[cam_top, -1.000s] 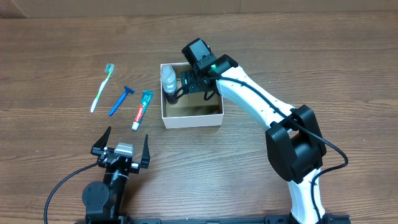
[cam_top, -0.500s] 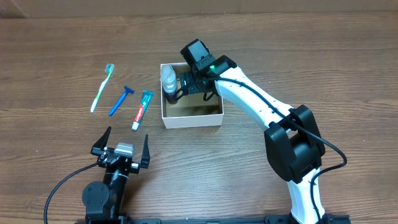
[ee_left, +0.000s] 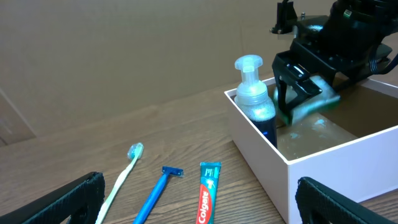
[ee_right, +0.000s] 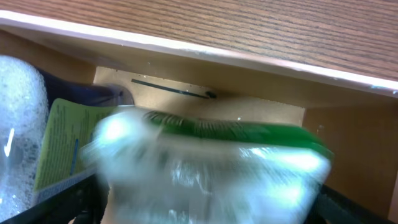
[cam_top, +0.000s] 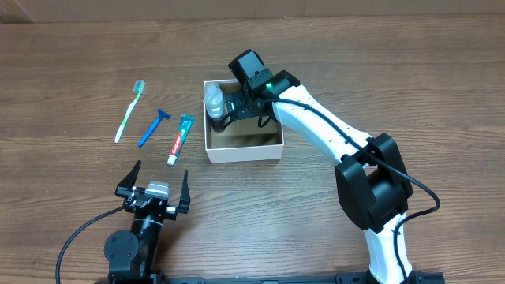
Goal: Pack container
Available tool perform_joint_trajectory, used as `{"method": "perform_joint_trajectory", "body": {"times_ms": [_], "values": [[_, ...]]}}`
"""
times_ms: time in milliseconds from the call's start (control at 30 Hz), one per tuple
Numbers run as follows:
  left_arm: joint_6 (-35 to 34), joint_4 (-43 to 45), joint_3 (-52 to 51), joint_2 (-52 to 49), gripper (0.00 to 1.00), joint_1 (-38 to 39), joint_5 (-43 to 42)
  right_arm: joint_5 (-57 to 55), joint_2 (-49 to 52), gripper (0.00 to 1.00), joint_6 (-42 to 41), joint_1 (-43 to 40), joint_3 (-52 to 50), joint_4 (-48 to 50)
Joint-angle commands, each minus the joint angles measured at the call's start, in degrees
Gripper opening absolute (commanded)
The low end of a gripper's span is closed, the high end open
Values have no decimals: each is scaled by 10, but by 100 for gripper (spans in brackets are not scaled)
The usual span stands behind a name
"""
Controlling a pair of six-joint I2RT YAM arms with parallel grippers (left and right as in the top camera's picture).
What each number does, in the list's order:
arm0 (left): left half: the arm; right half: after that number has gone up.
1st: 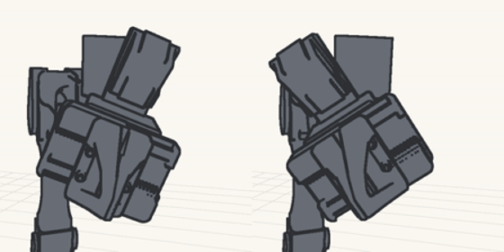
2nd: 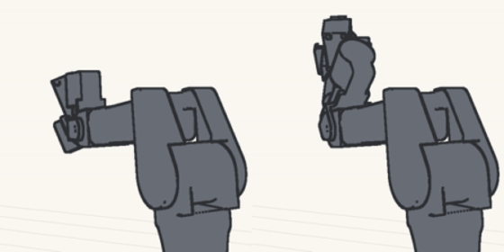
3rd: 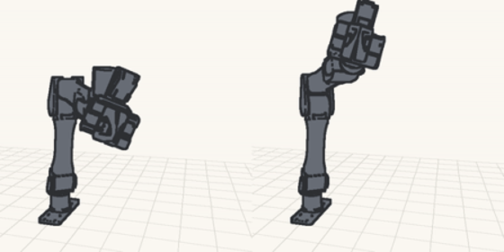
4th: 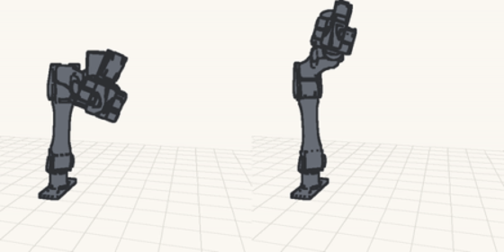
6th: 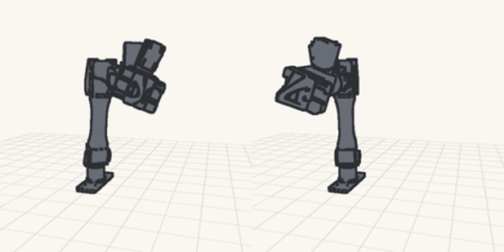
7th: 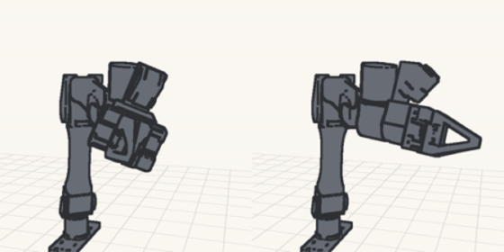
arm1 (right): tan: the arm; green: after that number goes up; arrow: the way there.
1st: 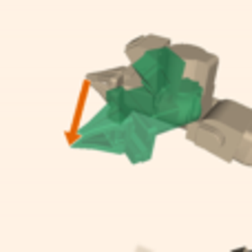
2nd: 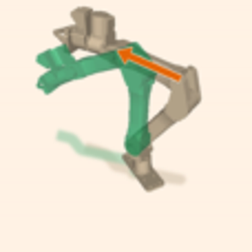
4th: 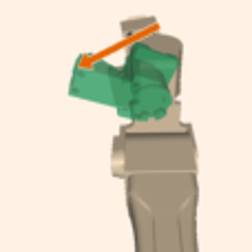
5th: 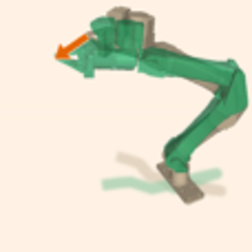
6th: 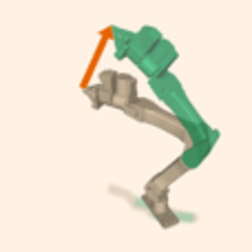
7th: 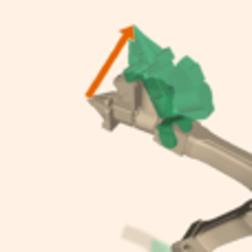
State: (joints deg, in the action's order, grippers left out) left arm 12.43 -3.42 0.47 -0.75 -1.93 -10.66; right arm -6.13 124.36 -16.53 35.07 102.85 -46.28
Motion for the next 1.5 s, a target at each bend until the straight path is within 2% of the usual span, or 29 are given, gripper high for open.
{"method": "perform_joint_trajectory", "body": {"times_ms": [0, 267, 433, 567, 667, 733, 833, 867, 1000, 1100, 1267, 1467], "values": [[2, 0, -2, 5, 100, -3, 3, 0, 1, 96, 2, 3, 15, 3], [2, 0, -2, 5, 100, -3, 3, 4, 1, 95, 3, 3, 42, -16], [2, 0, -2, 5, 100, -3, 3, 1, 1, 94, 3, 3, 121, -75], [2, 0, -2, 5, 100, -3, 3, -10, 1, 94, -1, 0, 224, -176], [2, 0, -2, 5, 100, -3, 3, -23, 0, 100, -34, -12, 332, -291], [2, 0, -2, 5, 100, -3, 3, -22, 0, 100, -70, -29, 401, -370], [2, 0, -2, 5, 100, -3, 3, -21, -4, 100, -135, -87, 521, -509], [2, 0, -2, 5, 100, -3, 3, 24, -12, 100, -113, -112, 536, -508], [2, 0, -2, 5, 100, -3, 3, 134, -59, 100, -120, -203, 535, -508], [2, 0, -2, 5, 100, -3, 3, 158, -97, 100, -73, -256, 505, -508], [2, 0, -2, 5, 100, -3, 3, 24, -217, 100, -59, -318, 358, -508], [2, 0, -2, 5, 100, -3, 4, 44, -410, 100, -77, -419, 81, -508]]}}
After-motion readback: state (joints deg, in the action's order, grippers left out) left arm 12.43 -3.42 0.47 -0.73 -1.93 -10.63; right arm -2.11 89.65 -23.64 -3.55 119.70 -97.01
